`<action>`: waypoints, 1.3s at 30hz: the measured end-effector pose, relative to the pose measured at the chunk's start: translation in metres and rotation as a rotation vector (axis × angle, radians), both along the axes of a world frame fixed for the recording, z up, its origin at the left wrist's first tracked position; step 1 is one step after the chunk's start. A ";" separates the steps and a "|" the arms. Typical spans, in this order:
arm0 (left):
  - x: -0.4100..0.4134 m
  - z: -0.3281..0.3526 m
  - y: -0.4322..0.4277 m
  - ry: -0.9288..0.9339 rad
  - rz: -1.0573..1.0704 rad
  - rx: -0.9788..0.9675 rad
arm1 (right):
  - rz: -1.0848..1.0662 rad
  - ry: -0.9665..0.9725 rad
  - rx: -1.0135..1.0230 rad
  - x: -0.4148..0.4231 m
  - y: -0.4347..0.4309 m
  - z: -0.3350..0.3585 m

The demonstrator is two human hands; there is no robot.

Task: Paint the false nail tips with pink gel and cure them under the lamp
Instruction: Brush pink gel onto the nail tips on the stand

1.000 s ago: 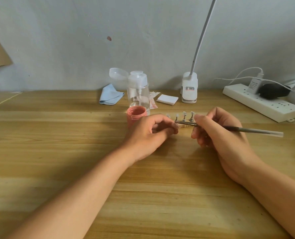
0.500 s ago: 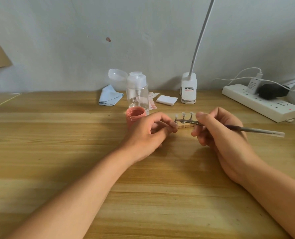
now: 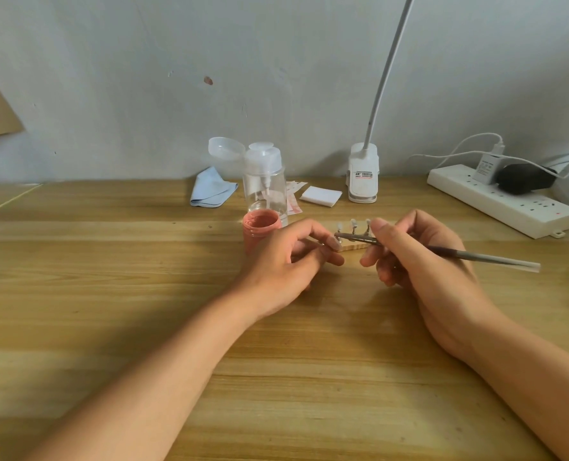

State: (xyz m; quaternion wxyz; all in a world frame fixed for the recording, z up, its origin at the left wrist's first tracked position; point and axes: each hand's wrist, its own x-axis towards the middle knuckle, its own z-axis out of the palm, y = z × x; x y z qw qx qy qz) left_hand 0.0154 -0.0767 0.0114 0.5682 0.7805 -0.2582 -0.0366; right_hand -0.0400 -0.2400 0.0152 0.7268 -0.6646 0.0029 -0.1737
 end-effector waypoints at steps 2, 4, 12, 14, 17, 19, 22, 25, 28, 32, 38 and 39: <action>0.000 0.000 0.000 -0.002 0.000 0.001 | 0.010 0.007 -0.018 0.000 0.001 0.000; 0.000 0.000 0.000 -0.002 -0.001 0.004 | 0.005 0.001 -0.017 0.001 0.001 0.000; 0.003 -0.003 0.001 0.004 0.004 0.012 | -0.018 -0.040 -0.005 -0.001 -0.001 -0.001; 0.003 -0.003 0.001 0.018 -0.003 0.009 | -0.022 -0.052 -0.016 -0.001 -0.001 0.000; 0.004 -0.002 0.001 0.019 -0.017 0.014 | -0.001 -0.052 -0.037 -0.002 -0.001 0.000; 0.005 -0.004 0.002 0.012 -0.017 0.017 | 0.021 -0.045 -0.046 -0.001 0.000 0.000; 0.007 -0.007 0.001 0.000 -0.006 0.009 | 0.017 -0.024 -0.041 -0.001 0.000 0.000; 0.008 -0.009 -0.001 -0.012 -0.008 0.002 | 0.005 -0.009 -0.007 0.000 -0.001 -0.001; 0.009 -0.009 0.000 -0.013 -0.004 -0.010 | 0.011 -0.004 0.030 -0.001 -0.001 0.001; 0.010 -0.009 -0.001 -0.023 -0.016 -0.029 | -0.030 -0.034 0.012 -0.004 0.001 0.011; 0.012 -0.008 0.002 -0.131 0.025 0.140 | 0.039 -0.098 -0.132 -0.007 0.017 0.036; 0.011 -0.007 0.002 -0.148 0.027 0.172 | 0.064 -0.079 -0.162 -0.003 0.022 0.042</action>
